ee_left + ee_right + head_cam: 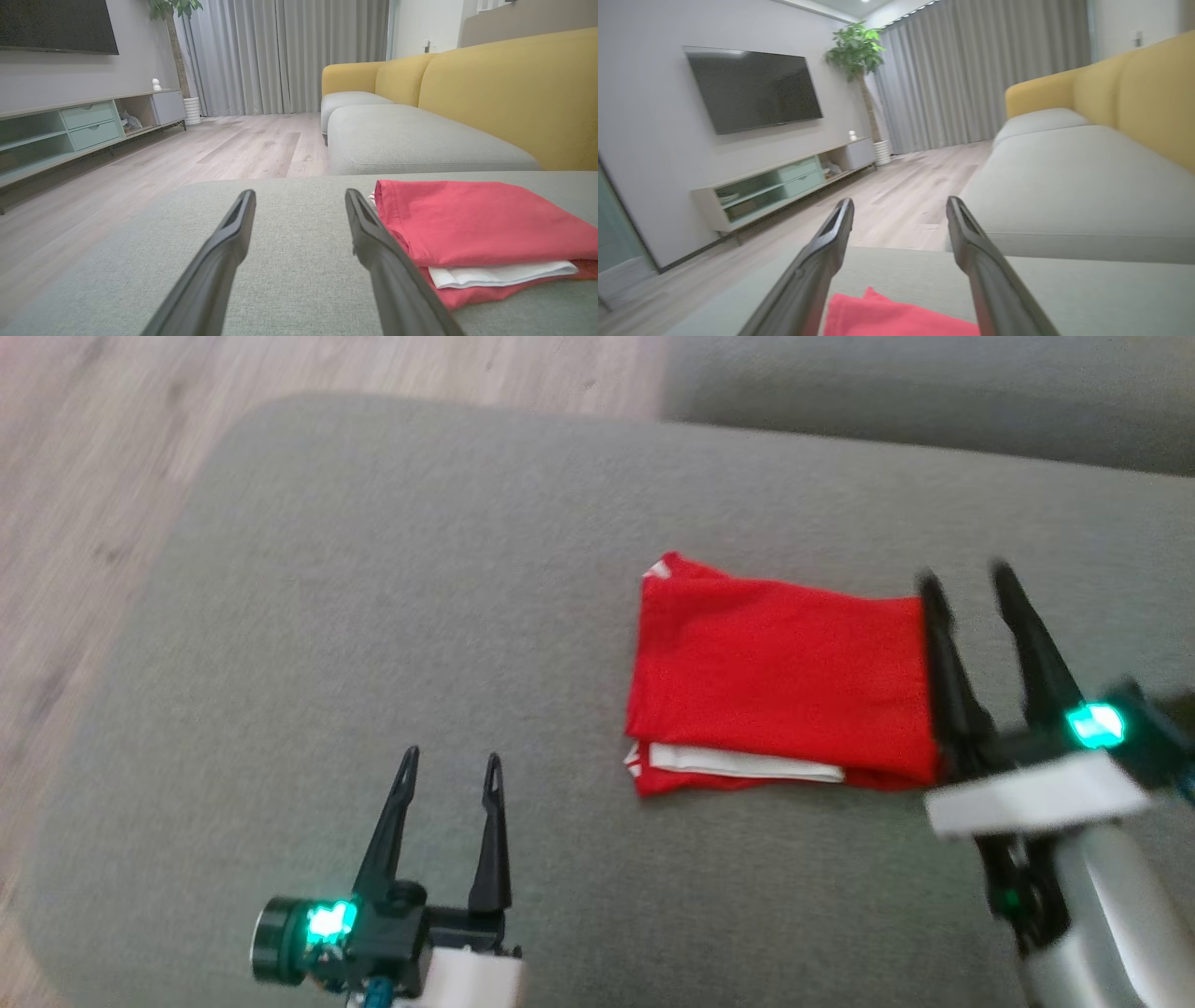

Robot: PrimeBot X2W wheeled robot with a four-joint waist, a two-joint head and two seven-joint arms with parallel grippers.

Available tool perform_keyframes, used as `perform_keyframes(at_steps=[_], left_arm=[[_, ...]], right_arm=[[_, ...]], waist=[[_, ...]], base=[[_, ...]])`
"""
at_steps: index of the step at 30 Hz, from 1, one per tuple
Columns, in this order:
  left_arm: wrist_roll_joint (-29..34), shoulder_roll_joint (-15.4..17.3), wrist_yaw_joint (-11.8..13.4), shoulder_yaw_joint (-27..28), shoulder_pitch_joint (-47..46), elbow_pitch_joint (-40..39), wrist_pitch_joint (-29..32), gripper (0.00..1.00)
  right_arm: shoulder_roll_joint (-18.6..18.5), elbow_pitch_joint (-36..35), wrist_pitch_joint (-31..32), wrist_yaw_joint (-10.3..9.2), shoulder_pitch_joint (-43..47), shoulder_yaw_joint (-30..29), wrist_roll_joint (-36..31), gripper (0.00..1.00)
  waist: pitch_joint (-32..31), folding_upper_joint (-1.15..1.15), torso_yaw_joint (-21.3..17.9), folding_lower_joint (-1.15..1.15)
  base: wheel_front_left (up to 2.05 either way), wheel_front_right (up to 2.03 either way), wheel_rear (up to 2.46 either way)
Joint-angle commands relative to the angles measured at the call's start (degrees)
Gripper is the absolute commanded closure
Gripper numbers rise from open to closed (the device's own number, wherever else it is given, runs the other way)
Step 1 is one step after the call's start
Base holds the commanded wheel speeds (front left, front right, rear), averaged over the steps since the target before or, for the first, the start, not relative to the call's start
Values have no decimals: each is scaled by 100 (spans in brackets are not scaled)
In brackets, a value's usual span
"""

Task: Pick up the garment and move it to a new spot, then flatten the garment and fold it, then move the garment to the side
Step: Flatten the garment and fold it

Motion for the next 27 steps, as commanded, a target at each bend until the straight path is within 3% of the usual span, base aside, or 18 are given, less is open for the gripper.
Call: perform_keyframes(at_steps=[1,4,12,27], left_arm=[[-33,7,-27,250,-57,-188,-30,0],[-77,21,-100,405,155,-169,-30,0],[9,110,-252,585,623,-158,-30,0],[130,15,-401,762,831,11,-30,0]], right_arm=[[-47,-116,-141,-4,156,-19,-47,0],[-20,91,-283,-4,850,-414,-232,0],[273,156,-301,-4,1931,-727,-924,0],[336,156,-302,-4,2074,-798,-1142,0]], waist=[[-280,0,-274,0],[-566,0,-488,0],[-845,0,-823,0],[-914,0,-830,0]], base=[[0,0,0],[0,0,0],[0,0,0],[0,0,0]])
